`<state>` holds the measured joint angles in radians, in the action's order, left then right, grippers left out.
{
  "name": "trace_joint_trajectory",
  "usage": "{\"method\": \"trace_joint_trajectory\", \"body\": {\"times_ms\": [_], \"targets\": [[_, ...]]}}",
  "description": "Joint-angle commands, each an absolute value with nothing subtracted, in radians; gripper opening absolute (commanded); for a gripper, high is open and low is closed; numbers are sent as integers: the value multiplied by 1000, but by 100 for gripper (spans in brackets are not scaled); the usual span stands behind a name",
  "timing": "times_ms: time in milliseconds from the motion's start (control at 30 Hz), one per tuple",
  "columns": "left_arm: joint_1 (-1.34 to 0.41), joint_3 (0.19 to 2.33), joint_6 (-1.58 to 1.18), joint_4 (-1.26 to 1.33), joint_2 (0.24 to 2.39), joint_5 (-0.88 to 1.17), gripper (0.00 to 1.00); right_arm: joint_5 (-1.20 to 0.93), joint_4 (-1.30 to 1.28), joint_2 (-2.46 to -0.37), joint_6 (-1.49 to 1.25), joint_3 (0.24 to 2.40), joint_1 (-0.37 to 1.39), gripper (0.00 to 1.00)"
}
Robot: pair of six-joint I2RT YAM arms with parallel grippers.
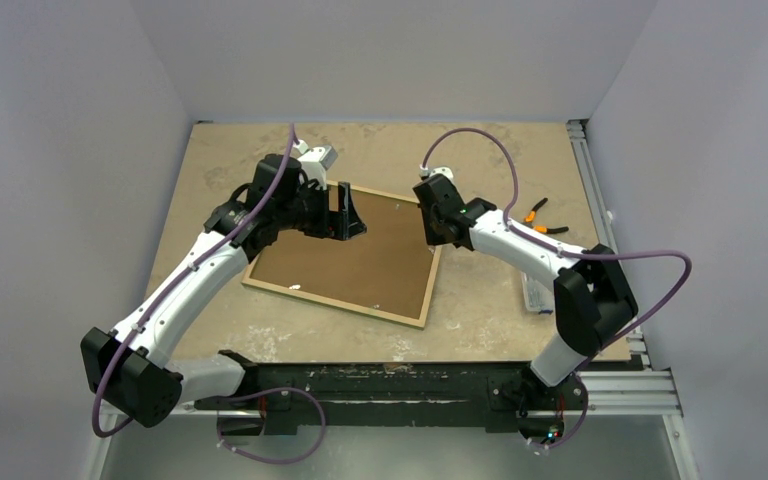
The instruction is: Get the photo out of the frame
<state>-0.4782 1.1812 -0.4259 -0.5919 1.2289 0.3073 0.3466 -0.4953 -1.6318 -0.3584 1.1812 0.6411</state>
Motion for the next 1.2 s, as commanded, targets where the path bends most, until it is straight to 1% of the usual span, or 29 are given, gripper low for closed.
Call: {"method": "trace_joint_trajectory", "body": {"times_ms": [0,233,500,800,1167], "targets": [[-476,1184,-408,-548,1231,326,80,284,-478,-1615,-384,1163,641,0],[-475,1181,-413,-541,1236,336,80,177,-441,-1590,-425,1136,641,0],[-475,1180,-416,-537,1238,347,80,131,-407,-1600,-455,1132,639,0],[-475,1177,-419,-532,1245,358,80,210,-465,-1546,-442,1146,641,0],[-475,1171,-432,-513,1315,401,80,253,-435,-1374,-443,1030,640,0]]}}
